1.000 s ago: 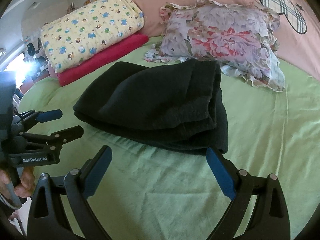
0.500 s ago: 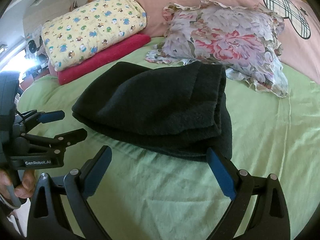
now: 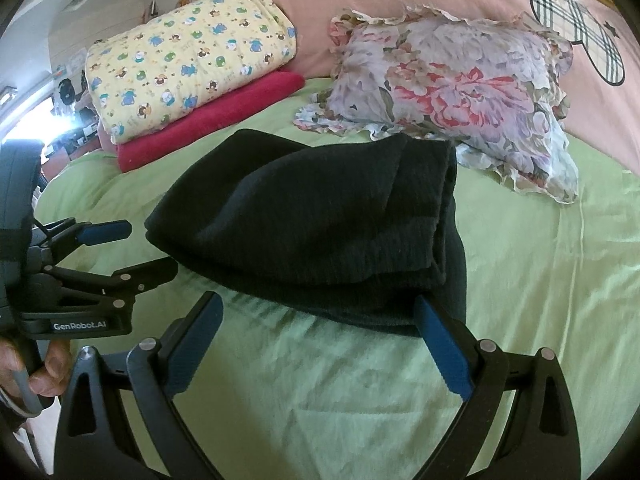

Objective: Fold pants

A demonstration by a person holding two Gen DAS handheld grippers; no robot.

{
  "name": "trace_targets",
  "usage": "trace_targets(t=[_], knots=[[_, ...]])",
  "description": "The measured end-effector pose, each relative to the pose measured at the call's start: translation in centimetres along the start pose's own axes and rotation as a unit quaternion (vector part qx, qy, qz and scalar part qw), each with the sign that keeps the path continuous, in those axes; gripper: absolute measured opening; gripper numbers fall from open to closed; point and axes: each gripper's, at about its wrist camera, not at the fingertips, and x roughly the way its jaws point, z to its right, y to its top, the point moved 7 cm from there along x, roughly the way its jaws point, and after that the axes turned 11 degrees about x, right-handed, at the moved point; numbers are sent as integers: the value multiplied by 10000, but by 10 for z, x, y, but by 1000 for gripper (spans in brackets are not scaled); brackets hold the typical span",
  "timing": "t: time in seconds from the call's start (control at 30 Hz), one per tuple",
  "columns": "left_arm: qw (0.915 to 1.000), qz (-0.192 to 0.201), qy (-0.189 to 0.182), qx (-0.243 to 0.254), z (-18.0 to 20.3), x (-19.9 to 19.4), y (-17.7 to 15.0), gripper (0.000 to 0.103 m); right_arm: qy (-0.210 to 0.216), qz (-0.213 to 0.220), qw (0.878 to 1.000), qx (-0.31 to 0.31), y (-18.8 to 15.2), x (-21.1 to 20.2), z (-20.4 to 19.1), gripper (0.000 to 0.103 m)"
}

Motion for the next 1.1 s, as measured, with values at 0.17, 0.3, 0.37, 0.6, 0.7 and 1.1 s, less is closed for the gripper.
trace_targets(t=[0.17, 0.3, 0.37, 0.6, 0.7, 1.1], knots=[[9999, 120, 39, -36, -3, -5, 6, 86, 14, 38, 10000, 15, 3, -2, 0, 96], [9998, 202, 58, -75, -7, -8, 12, 86, 12, 67, 10000, 12, 5, -4, -1, 96], [9997, 217, 67, -78, -8, -9, 14, 86, 10, 72, 10000, 6, 5, -4, -1, 96], [9997, 228, 82, -74, -8, -9, 17, 86, -7, 95, 10000, 17, 8, -5, 0, 96], [9996, 265, 69, -90, -9, -11, 18, 86, -24, 100, 9999, 14, 8, -6, 0, 96], [9996, 259, 62, -66, -6, -11, 22, 87, -56, 143, 9998, 100, 12, -11, 7, 96]])
